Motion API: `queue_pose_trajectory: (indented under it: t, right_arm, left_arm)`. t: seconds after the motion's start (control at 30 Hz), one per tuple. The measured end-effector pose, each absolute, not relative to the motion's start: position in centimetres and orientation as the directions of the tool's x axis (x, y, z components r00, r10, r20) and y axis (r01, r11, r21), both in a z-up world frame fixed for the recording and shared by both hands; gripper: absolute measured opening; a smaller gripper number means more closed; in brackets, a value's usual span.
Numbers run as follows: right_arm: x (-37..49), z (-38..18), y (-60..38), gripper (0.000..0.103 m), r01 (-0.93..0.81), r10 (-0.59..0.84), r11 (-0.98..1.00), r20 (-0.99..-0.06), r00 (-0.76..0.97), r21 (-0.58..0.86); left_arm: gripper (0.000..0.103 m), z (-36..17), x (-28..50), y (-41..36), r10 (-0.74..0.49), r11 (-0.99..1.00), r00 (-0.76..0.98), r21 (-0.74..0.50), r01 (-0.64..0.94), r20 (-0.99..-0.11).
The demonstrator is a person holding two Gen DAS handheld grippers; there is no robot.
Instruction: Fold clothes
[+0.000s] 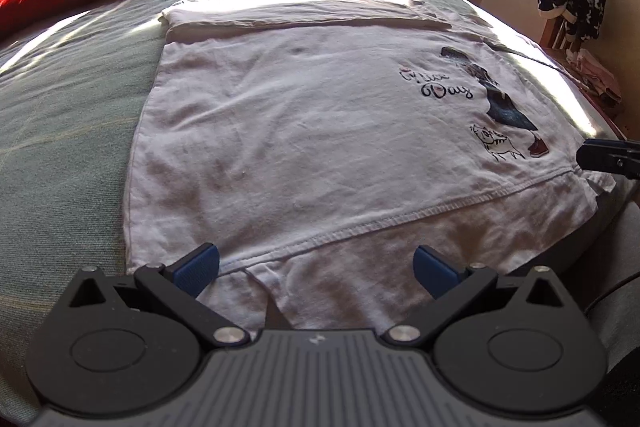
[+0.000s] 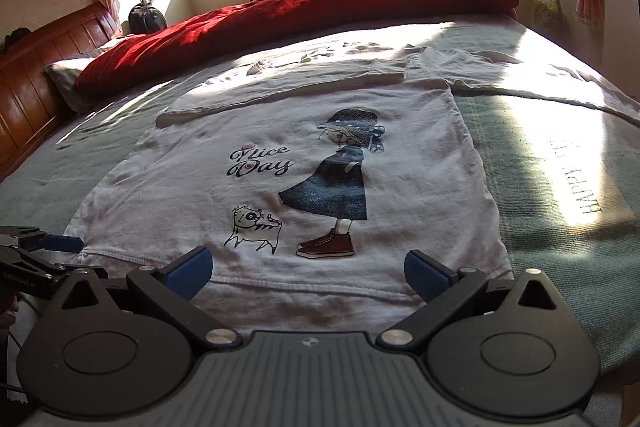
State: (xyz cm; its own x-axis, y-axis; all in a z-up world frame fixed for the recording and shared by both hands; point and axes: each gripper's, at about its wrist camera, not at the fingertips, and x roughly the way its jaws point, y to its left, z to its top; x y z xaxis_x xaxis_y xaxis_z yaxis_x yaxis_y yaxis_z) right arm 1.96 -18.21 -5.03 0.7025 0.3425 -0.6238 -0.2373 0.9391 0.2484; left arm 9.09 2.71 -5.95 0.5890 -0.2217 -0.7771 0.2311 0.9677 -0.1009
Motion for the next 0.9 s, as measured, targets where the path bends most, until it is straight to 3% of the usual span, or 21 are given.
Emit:
queue_pose_trajectory:
  t: [0.33,0.4,0.53,0.77,0.9]
  right_arm:
    - [2.8,-7.3,-16.3,0.103,-0.266,0.322,0.945,-0.703,0.635,0.192]
    - [2.7,-7.4,-16.4,0.103,-0.271,0.323,0.944,-0.702,0.634,0.189]
    - [2.8,-7.5,-16.6,0.103,-0.261,0.322,0.945,-0.706,0.631,0.198]
    - [2.8,-7.9,-17.0,0.103,-0.276,0.341,0.938,-0.696,0.631,0.21]
    - [2.9,-7.8,-17.1,0.103,-0.276,0.343,0.937,-0.696,0.631,0.212]
  left_arm:
    - [0.102,-3.5,12.1,2.6,-0.255,0.958,0.631,-0.1,0.27,-0.732]
    - [0.102,-3.5,13.9,2.7,-0.296,0.948,0.633,-0.138,0.287,-0.715]
    - [0.102,-5.9,16.8,4.1,-0.28,0.96,0.584,-0.211,0.185,-0.762]
    - [0.102,-6.8,15.7,7.4,-0.418,0.901,0.616,-0.393,0.186,-0.667]
    - [0.102,-6.9,15.5,7.5,-0.433,0.894,0.617,-0.398,0.204,-0.657]
